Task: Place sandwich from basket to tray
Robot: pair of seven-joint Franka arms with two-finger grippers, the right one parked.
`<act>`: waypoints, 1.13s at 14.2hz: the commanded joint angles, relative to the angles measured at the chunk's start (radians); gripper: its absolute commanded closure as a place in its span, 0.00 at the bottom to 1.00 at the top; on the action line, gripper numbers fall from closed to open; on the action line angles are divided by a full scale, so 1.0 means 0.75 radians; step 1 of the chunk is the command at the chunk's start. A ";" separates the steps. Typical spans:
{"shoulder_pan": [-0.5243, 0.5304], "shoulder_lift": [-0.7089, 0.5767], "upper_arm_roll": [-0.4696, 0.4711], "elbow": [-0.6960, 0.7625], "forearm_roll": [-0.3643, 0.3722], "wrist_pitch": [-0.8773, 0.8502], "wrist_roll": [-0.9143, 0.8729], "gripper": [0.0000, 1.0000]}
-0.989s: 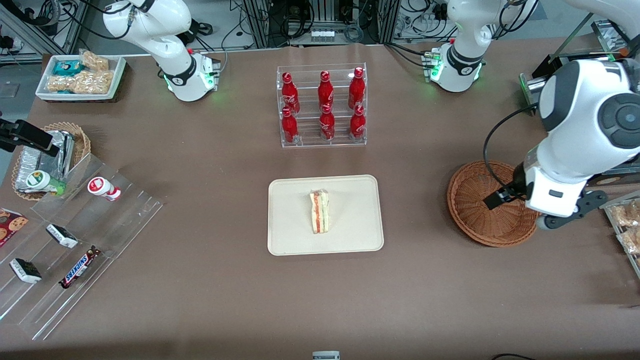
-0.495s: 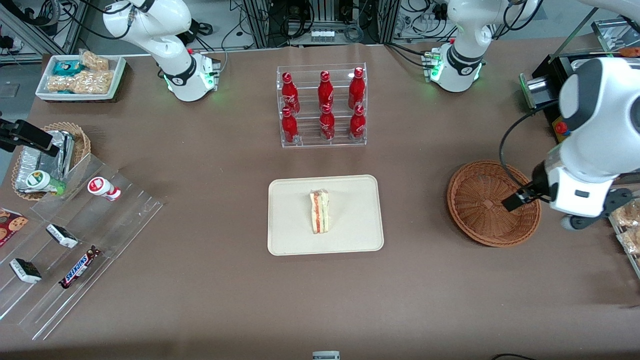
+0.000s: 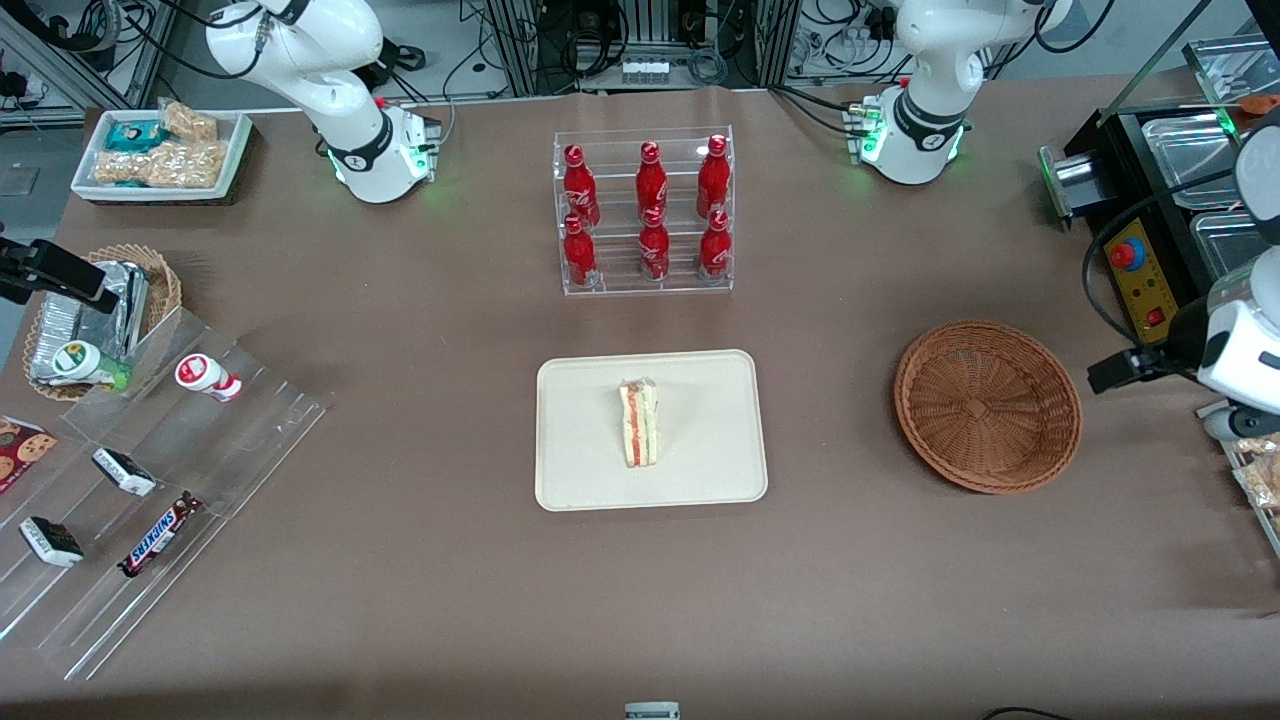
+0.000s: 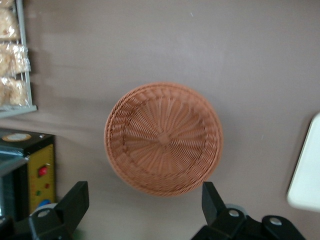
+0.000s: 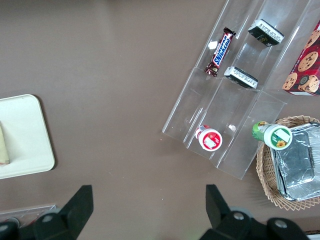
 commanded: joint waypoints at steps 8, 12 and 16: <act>0.021 -0.253 -0.012 -0.209 -0.126 -0.112 0.162 0.00; 0.017 -0.270 -0.016 -0.215 -0.126 -0.128 0.162 0.00; 0.017 -0.266 -0.016 -0.201 -0.126 -0.139 0.162 0.00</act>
